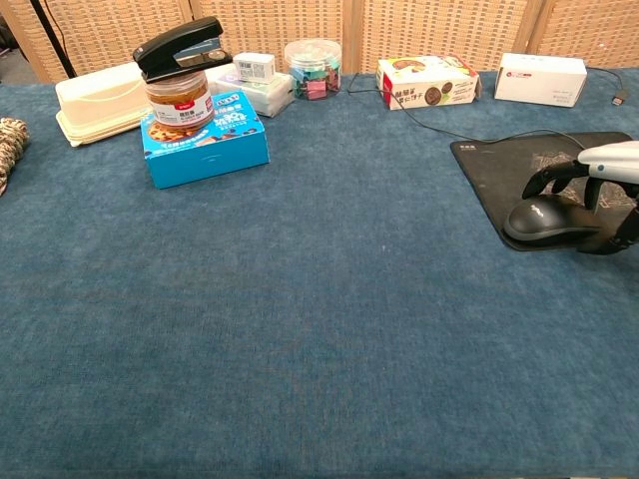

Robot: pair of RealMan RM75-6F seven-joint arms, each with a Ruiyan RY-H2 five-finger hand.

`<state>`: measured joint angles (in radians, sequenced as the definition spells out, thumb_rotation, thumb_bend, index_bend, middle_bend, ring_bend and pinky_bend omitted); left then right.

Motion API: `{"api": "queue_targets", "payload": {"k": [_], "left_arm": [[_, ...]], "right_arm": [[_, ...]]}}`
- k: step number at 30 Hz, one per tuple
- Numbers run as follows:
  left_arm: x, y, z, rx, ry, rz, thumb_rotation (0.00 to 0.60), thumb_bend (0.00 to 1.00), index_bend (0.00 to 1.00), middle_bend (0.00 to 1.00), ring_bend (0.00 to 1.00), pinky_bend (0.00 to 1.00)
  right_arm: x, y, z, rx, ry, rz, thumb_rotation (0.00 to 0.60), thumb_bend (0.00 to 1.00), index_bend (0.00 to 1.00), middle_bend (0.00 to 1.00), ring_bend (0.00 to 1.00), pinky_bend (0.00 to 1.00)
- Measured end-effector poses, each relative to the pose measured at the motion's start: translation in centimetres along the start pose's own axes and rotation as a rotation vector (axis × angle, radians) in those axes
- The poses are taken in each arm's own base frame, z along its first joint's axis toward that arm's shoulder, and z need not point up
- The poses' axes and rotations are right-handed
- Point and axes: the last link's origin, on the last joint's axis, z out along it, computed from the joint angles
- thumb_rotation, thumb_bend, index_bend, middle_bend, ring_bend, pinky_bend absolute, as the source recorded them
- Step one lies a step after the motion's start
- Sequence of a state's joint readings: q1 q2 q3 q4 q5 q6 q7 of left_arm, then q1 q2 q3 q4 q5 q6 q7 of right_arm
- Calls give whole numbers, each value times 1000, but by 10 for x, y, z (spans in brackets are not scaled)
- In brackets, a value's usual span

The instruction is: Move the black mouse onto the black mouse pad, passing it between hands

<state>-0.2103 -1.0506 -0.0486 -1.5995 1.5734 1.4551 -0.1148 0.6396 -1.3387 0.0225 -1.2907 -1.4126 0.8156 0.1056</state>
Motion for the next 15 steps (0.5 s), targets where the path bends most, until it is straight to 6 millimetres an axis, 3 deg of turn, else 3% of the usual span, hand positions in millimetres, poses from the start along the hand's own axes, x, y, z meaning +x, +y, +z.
{"api": "queue_targets", "payload": {"k": [7,15], "left_arm": [[1,0,0,-1,3,-6,600,11,0,0,0,0],[4,-2,-2,0,10,-15,600,12,0,0,0,0]], "right_arm": [[4,-2,-2,-4,13,0,600,270,151,113,129,254],[29,-13,-8,13,106,33,600,259,91,37,41,129]]}}
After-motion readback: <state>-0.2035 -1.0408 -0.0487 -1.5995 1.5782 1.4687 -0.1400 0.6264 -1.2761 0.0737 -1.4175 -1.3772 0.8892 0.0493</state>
